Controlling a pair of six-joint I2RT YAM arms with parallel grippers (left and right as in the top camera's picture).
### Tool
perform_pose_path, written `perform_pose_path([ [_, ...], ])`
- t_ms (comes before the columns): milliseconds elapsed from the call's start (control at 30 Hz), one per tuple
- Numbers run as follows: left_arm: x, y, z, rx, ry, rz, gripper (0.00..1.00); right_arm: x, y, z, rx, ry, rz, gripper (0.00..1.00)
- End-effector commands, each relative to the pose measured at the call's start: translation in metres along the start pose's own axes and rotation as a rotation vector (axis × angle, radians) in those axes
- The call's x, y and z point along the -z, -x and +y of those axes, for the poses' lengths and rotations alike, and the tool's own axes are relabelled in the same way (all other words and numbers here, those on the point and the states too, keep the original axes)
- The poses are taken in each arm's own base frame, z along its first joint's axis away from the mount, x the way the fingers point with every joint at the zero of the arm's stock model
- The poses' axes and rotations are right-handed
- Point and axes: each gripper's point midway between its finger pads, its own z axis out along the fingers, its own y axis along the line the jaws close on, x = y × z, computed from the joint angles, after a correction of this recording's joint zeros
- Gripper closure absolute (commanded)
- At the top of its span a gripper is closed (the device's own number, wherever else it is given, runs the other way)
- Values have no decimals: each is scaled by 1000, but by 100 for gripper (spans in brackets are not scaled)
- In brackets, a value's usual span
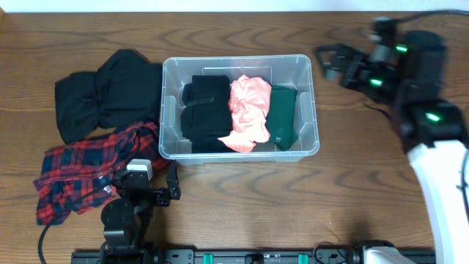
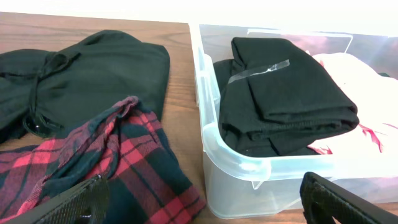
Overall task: Pack container
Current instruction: 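Place the black cloth into the bin's left side and withdraw, then reach the left gripper to the plaid shirt and grasp it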
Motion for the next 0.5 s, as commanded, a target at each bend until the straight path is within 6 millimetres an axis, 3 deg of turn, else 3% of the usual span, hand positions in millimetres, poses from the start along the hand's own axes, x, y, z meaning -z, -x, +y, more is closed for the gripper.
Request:
perform_pose_path([
  [0,-3,-10,1,-6,3,25,2,25,15,-75,-115,-287,-83,1],
  [67,-3,-11,1,-1,-1,26,2,41,13,-109,-189,-400,-89,1],
  [133,-3,-8,-4,11,-29,16,2,50,9,-128,-237,-450,-74,1],
  [300,0,-1,-4,70,-22,3,2,55,-4,-143,-283,-498,-26,1],
  [367,7,14,5,167,37,-26,2,56,-9,-144,-291,-505,-9,1],
  [467,29,60,13,243,103,-119,2,57,-12,-145,-295,-511,3,1],
])
